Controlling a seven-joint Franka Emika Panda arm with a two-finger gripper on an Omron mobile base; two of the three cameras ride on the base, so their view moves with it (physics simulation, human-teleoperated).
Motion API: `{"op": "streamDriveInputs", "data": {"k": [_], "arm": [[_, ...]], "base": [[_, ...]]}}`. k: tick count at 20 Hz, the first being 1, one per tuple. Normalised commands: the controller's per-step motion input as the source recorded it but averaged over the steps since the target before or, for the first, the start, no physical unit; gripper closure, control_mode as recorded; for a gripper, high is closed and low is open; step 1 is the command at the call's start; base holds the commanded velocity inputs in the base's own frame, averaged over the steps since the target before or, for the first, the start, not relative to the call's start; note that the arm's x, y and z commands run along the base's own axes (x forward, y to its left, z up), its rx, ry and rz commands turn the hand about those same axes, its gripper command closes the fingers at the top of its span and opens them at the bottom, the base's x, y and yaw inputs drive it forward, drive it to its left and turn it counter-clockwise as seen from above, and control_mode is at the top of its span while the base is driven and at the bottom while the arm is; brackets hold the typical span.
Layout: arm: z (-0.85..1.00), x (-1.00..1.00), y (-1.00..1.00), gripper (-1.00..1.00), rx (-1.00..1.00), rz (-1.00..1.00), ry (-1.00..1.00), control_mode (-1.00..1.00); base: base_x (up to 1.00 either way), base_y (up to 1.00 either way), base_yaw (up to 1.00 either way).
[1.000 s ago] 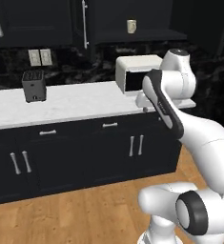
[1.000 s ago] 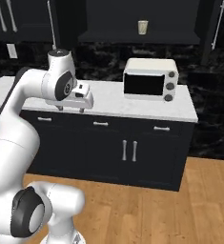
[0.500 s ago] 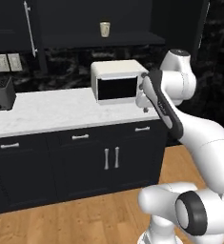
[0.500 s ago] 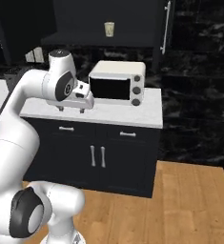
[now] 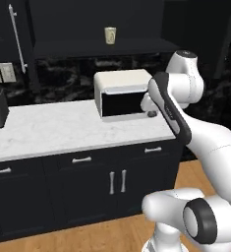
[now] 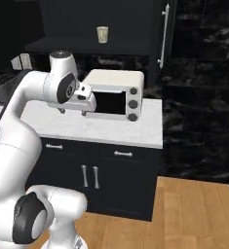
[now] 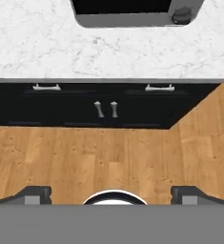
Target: Gather all objects into one cabinet and sort the glasses and bowls to opposite sides.
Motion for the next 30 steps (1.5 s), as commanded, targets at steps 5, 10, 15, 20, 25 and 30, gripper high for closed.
{"op": "streamDriveInputs", "data": {"k": [5, 10, 15, 20, 25, 30], "arm": [[0.00, 0.00, 0.00, -1.00, 0.00, 0.00, 0.00, 1.00], [0.00, 0.00, 0.00, -1.00, 0.00, 0.00, 0.00, 1.00], [0.00, 0.00, 0.00, -1.00, 0.00, 0.00, 0.00, 1.00], [0.00, 0.00, 0.00, -1.00, 0.00, 0.00, 0.00, 1.00], [0.00, 0.00, 0.00, -1.00, 0.00, 0.00, 0.00, 1.00], [0.00, 0.00, 0.00, -1.00, 0.00, 0.00, 0.00, 1.00]], "base": [[1.00, 0.01, 0.00], [0.96, 0.00, 0.00], [0.99, 0.03, 0.00], [0.66, 0.03, 0.00], [0.07, 0.00, 0.00], [0.00, 0.00, 0.00]]}}
